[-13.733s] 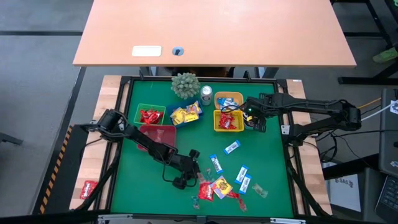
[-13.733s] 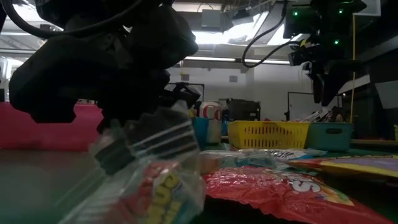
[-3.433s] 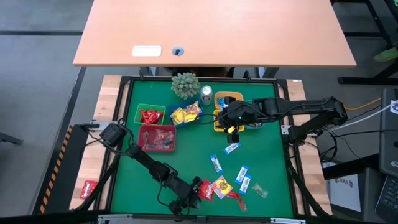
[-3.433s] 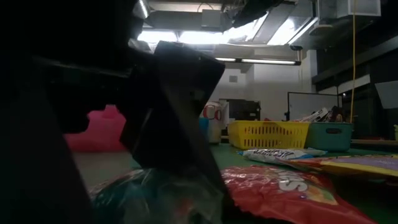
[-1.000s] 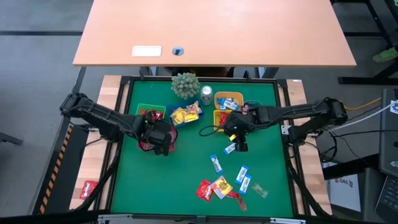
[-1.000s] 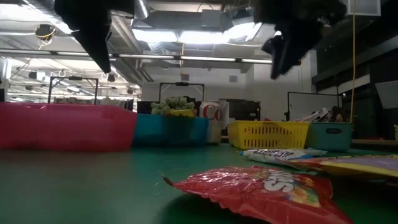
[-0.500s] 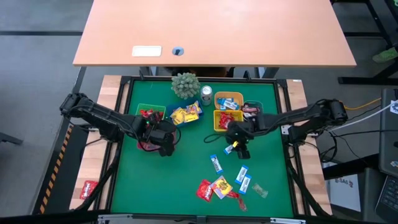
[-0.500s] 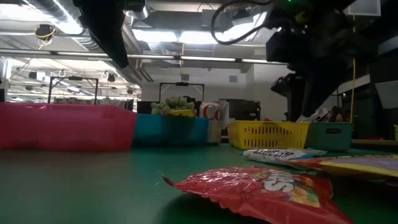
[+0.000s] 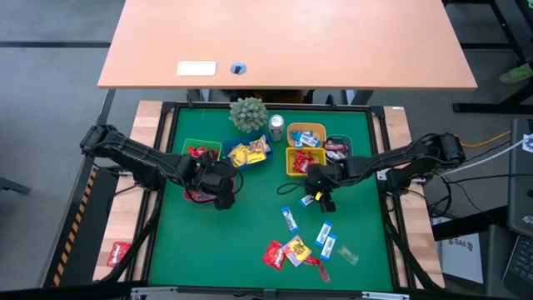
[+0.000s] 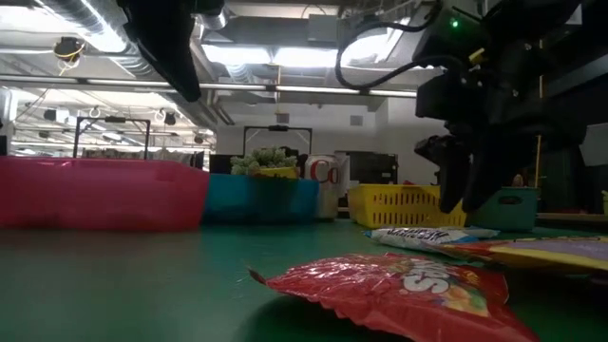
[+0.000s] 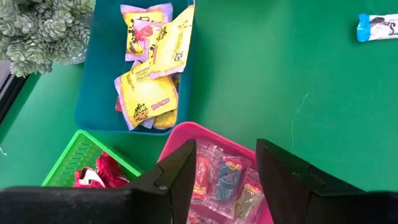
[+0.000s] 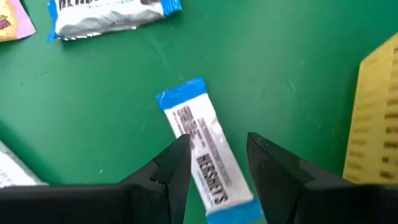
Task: Sort candy
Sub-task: Put the blue chocolate bar into the orange bin
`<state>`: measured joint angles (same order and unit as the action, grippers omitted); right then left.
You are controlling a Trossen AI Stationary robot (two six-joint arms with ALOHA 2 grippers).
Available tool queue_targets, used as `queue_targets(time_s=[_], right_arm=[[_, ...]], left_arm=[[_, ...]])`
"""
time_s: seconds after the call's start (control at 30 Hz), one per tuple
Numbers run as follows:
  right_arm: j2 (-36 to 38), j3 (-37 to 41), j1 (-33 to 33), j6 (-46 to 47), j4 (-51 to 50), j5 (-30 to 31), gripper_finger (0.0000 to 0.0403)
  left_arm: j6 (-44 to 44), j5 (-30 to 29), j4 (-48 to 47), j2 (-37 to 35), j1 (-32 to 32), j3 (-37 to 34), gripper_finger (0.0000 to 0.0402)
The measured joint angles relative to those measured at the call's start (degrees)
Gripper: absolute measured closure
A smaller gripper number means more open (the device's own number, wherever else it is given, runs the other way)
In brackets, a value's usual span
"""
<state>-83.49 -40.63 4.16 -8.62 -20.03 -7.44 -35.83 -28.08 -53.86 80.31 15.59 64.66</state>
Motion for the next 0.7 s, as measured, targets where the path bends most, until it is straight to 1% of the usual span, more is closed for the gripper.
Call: queue_targets(time_s=[0.23,0.4,0.7], right_arm=[[-0.01,2.24,0.0,-1.08,0.57,0.18,0.0249],[-0.03,3.08,-0.01,-1.12,0.86,1.89,0.0249],[-0.01,6.0,0.0,-1.09,3.99,0.8,0.0249]], left_arm=[[0.0,0.0,0.94,0.0,0.02,0.0,0.0247],[0.02,0.0,0.91,0.0,0.0,0.0,0.0247],[0.02,0.01,0.91,0.0,0.02,0.0,0.0247]])
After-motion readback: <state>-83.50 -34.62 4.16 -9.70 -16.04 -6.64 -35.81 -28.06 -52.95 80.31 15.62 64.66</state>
